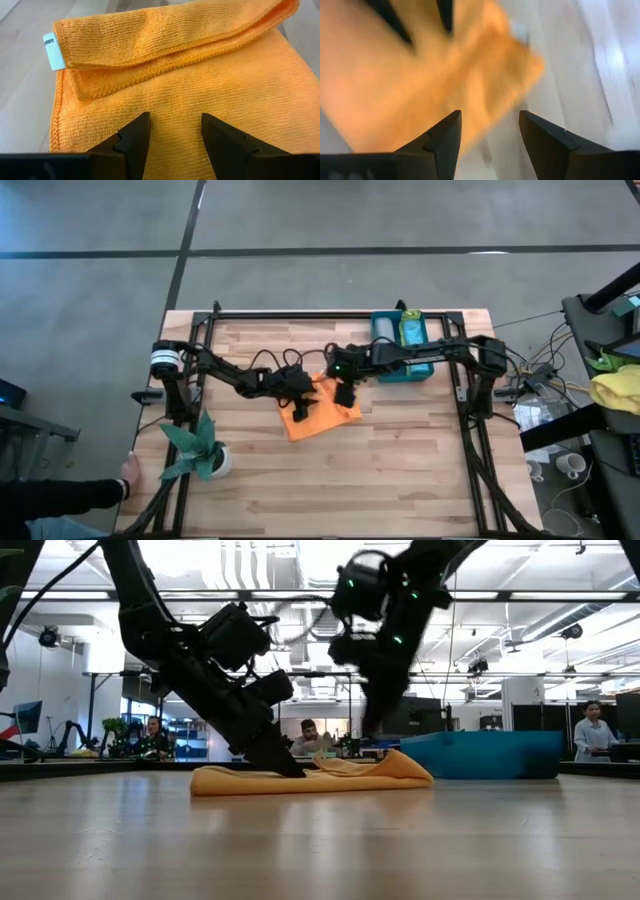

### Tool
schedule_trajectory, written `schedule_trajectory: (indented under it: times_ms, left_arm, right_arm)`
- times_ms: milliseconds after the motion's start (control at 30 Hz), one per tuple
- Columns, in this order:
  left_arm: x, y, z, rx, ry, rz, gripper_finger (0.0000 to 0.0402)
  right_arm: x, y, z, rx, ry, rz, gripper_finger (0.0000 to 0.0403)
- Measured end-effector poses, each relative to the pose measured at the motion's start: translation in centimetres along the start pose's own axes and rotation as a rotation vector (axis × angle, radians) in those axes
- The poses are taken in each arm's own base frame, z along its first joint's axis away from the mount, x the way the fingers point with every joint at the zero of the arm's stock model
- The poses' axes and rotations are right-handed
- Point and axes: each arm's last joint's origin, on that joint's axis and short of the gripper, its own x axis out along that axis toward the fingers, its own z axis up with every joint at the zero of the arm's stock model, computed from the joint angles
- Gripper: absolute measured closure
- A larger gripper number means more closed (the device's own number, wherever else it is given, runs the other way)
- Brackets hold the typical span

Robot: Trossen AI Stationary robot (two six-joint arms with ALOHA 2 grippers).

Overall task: Roll microfiber towels into tight, uniform cylinder then place into a basket
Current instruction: Roll the orange towel

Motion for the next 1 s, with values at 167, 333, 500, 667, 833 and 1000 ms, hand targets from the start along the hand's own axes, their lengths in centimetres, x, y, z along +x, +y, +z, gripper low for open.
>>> schedule_trajectory:
  times_ms: [167, 333, 500, 667, 833, 1000]
  left_arm:
    - [0.0, 0.0, 0.0, 0.0, 0.001, 0.0, 0.0237]
    - [0.0, 0.0, -0.1, 0.0, 0.002, 0.0, 0.0237]
    - [0.0, 0.0, -0.1, 0.0, 0.003, 0.0, 0.0237]
    - [0.0, 0.0, -0.1, -0.001, 0.004, 0.0, 0.0237]
    - [0.0, 0.0, -0.1, -0.001, 0.005, 0.0, 0.0237]
    - [0.0, 0.0, -0.1, -0.001, 0.005, 0.0, 0.0237]
  right_arm:
    - [2.0, 0.1, -2.1, -0.14, 0.104, 0.005, 0.0211]
    - [3.2, 0.8, -1.7, -0.205, 0.111, 0.028, 0.0212]
    - [2.6, 1.2, 0.8, -0.2, 0.004, 0.118, 0.0211]
    - [3.7, 1.3, 1.3, -0.158, -0.001, 0.119, 0.0211]
    - [4.7, 1.3, 0.7, -0.141, 0.06, 0.117, 0.0211]
    - [3.7, 1.2, 0.3, -0.133, 0.135, 0.117, 0.0211]
